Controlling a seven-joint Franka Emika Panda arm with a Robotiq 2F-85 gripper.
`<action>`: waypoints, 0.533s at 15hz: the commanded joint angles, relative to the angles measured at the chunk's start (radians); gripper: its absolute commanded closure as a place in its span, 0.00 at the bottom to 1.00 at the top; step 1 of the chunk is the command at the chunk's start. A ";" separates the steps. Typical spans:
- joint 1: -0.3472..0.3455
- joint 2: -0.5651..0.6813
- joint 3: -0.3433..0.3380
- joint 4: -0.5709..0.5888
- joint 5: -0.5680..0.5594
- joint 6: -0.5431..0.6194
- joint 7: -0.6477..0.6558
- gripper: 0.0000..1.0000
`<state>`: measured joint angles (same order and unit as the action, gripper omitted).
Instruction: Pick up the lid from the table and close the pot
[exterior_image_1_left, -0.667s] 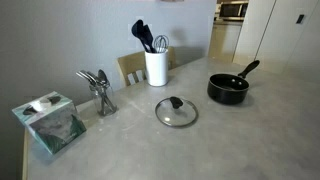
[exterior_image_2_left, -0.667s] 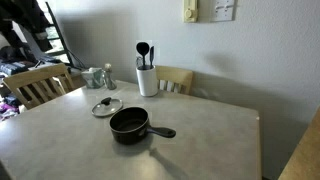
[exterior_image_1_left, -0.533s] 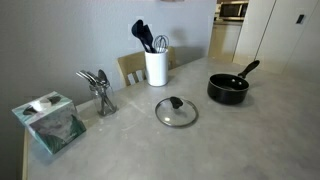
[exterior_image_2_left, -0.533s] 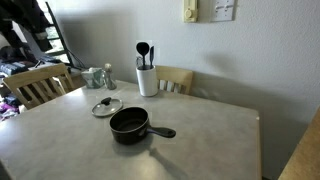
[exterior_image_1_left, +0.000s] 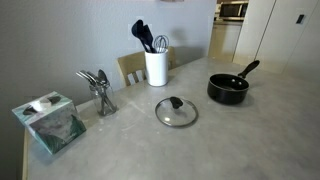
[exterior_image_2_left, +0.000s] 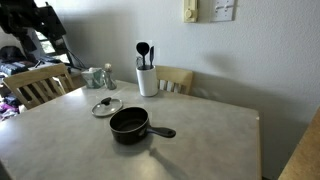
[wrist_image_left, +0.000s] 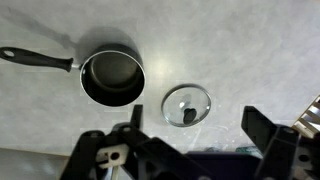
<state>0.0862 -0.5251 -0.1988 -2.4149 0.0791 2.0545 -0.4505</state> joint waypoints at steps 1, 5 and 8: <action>-0.006 0.029 0.013 0.007 0.033 0.022 -0.028 0.00; -0.005 0.045 0.017 0.011 0.040 0.029 -0.033 0.00; 0.001 0.056 0.013 0.016 0.055 0.037 -0.030 0.00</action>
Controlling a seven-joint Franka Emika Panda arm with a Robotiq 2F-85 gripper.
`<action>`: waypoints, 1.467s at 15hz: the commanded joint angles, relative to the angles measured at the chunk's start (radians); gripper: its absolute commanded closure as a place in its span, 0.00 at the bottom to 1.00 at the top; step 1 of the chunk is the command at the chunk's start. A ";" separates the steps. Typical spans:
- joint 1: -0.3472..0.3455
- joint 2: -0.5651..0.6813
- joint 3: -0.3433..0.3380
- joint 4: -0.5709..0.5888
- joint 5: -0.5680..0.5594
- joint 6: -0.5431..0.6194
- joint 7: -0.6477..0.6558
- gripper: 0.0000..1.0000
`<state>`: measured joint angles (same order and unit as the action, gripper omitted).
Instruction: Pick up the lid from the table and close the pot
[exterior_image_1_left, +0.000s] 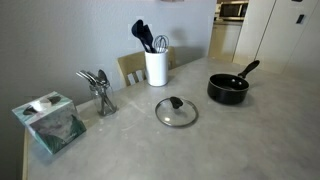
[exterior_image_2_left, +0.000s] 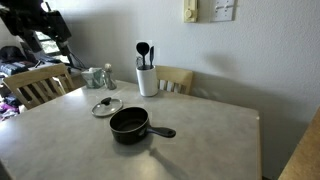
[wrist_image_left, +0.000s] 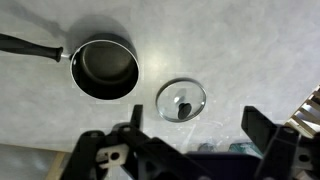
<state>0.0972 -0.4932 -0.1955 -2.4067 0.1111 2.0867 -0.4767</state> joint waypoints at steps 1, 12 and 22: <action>-0.002 0.059 0.002 0.022 0.037 0.017 -0.014 0.00; 0.010 0.541 0.082 0.349 0.207 0.037 -0.093 0.00; -0.012 0.857 0.250 0.628 0.091 0.062 0.178 0.00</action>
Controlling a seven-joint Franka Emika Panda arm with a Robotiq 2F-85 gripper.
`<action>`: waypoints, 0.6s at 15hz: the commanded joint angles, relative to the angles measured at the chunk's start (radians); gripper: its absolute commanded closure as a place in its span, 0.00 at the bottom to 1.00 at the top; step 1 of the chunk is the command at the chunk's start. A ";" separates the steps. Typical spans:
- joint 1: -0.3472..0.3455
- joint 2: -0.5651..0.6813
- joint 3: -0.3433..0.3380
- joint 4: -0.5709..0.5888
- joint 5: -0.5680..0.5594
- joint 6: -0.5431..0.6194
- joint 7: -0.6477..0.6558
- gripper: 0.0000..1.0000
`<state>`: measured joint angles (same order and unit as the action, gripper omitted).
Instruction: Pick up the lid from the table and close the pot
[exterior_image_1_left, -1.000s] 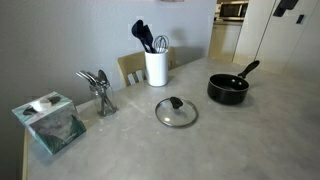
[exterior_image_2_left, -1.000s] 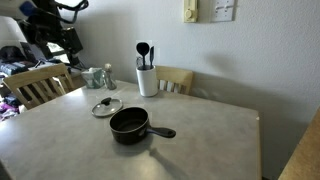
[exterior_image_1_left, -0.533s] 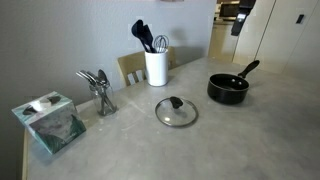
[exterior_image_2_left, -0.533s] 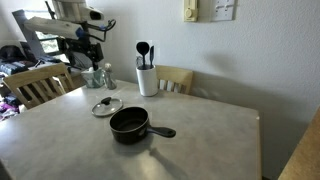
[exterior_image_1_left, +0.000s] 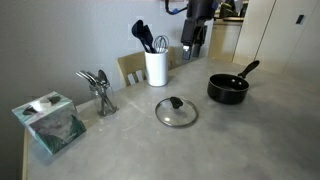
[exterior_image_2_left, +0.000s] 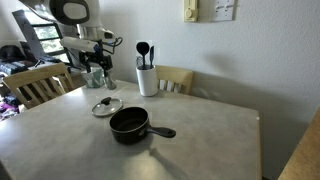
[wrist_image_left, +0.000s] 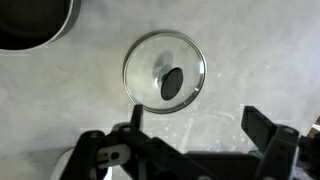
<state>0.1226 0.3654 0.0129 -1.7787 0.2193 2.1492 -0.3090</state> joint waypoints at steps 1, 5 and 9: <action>-0.034 0.027 0.047 0.027 -0.032 -0.001 0.041 0.00; -0.021 0.021 0.030 0.031 -0.071 -0.024 0.131 0.00; 0.001 0.068 0.013 0.038 -0.099 -0.025 0.389 0.00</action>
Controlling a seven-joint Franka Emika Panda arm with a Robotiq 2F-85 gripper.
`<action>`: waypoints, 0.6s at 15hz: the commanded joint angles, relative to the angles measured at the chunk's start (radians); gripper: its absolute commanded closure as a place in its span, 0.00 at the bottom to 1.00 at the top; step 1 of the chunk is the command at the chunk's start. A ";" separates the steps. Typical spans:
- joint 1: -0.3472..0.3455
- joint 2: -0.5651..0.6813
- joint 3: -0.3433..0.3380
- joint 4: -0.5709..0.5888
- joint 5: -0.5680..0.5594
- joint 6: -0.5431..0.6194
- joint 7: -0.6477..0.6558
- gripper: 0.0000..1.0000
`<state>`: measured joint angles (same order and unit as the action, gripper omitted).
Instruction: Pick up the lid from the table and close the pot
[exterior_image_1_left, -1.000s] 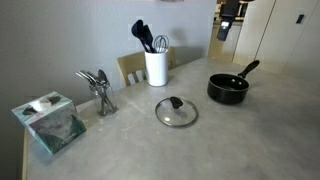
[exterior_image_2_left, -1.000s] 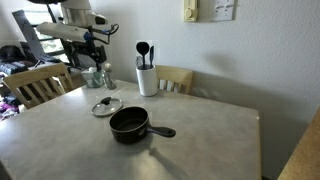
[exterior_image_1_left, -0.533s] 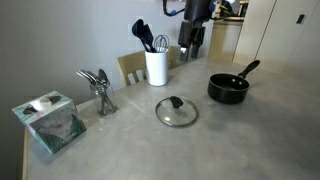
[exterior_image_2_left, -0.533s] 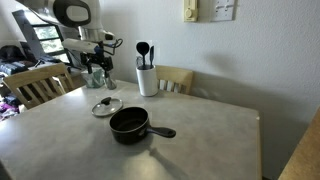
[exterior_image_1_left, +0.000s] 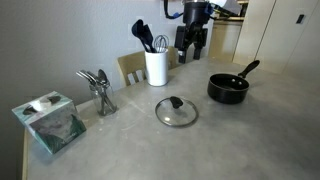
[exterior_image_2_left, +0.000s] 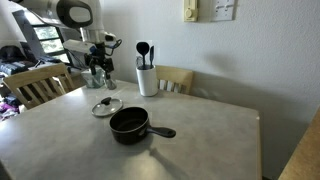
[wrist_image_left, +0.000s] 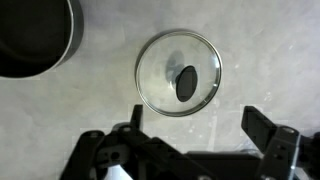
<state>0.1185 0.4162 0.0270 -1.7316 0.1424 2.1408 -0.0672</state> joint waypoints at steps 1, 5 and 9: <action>0.006 0.030 0.004 -0.003 -0.014 -0.027 0.190 0.00; 0.014 0.099 0.025 0.031 0.006 -0.044 0.266 0.00; 0.038 0.172 0.025 0.077 -0.021 -0.062 0.320 0.00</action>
<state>0.1439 0.5273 0.0543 -1.7177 0.1411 2.1175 0.2126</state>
